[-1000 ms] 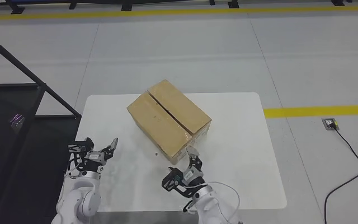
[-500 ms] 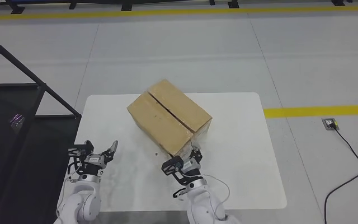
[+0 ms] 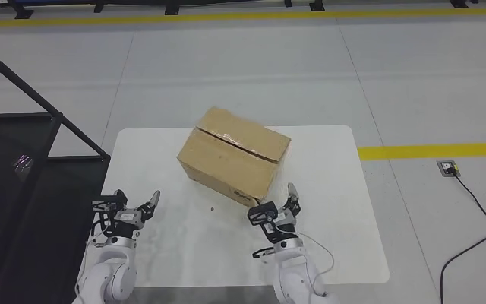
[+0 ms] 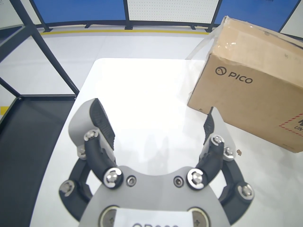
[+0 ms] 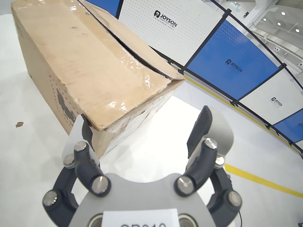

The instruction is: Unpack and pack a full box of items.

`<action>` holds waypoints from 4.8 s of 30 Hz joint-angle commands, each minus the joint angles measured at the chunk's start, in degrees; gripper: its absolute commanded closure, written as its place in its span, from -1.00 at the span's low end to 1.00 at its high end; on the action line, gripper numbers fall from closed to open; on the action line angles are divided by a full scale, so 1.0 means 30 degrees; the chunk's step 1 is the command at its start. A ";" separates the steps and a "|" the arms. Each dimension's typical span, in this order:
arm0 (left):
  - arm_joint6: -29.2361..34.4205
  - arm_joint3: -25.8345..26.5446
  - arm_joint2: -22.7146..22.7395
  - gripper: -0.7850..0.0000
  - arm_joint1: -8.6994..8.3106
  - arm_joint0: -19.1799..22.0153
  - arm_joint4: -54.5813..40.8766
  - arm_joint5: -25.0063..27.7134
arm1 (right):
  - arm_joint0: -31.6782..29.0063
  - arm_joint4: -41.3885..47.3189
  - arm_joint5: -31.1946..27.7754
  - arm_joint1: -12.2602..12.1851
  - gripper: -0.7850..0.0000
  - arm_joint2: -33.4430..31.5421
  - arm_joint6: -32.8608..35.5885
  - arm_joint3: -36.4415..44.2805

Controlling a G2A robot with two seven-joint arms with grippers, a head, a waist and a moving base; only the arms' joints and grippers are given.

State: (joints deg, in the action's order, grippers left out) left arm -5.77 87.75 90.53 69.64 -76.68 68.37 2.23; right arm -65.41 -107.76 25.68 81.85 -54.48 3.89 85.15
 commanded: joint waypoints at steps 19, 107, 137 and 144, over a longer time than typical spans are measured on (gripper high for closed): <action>0.0814 -0.0137 0.0152 -1.00 0.0062 0.0219 0.0134 -0.1145 | -0.1943 0.1718 -0.4127 -0.0399 -1.00 -0.2942 -0.0992 0.2936; -0.5524 -1.3493 -0.5163 -1.00 0.0654 1.1146 0.2575 0.6574 | 0.8149 3.8889 -1.8688 -0.0599 -1.00 -0.8749 1.5343 -0.9322; -0.5347 -0.9052 -0.3314 -1.00 -0.0058 0.8593 0.1734 0.7553 | 0.4596 3.6192 -2.3189 -0.5072 -1.00 -0.5530 1.8840 -0.2413; -0.3937 -0.6978 -0.1922 -1.00 -0.0613 0.7027 0.1170 1.0833 | 0.4944 3.3677 -2.3116 -0.5596 -1.00 -0.4415 1.7692 -0.2894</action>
State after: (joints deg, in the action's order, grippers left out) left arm -18.55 65.99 84.28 68.08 -54.86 71.82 32.36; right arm -50.86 -6.49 -45.27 64.99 -67.87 57.56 76.50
